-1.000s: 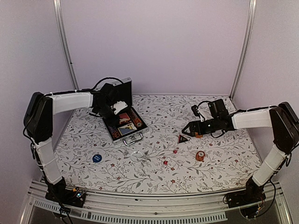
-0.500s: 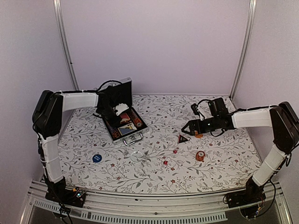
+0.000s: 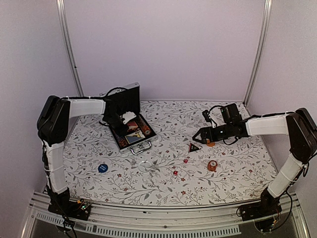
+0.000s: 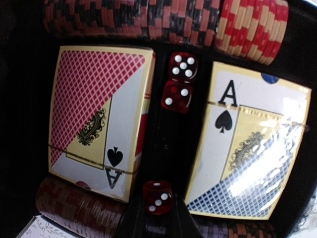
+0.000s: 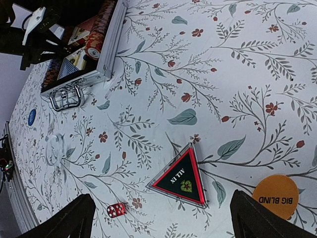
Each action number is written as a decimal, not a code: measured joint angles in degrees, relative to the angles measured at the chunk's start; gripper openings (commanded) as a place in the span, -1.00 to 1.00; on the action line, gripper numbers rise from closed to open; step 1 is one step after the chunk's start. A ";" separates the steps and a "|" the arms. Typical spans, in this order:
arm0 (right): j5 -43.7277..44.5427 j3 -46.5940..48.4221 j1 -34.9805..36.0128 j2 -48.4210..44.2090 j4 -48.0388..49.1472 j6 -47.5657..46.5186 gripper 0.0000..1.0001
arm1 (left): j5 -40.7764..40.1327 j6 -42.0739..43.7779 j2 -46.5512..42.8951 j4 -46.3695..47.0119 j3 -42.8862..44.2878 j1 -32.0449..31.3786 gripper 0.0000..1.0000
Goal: Pack up texas hold em set
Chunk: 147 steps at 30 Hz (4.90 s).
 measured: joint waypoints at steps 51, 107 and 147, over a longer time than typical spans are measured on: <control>1.81 0.02 0.00 -0.46 -2.40 -0.11 0.98 | 4.13 -13.51 -13.49 0.33 -5.75 -24.26 0.16; 2.12 -2.25 0.00 -4.72 -2.01 1.03 0.98 | 10.03 -2.58 4.13 6.54 0.90 -38.12 -0.42; 1.46 -2.32 -0.02 -3.39 -1.36 1.25 0.98 | 1.46 -7.15 -13.18 4.17 -6.47 -14.60 -0.70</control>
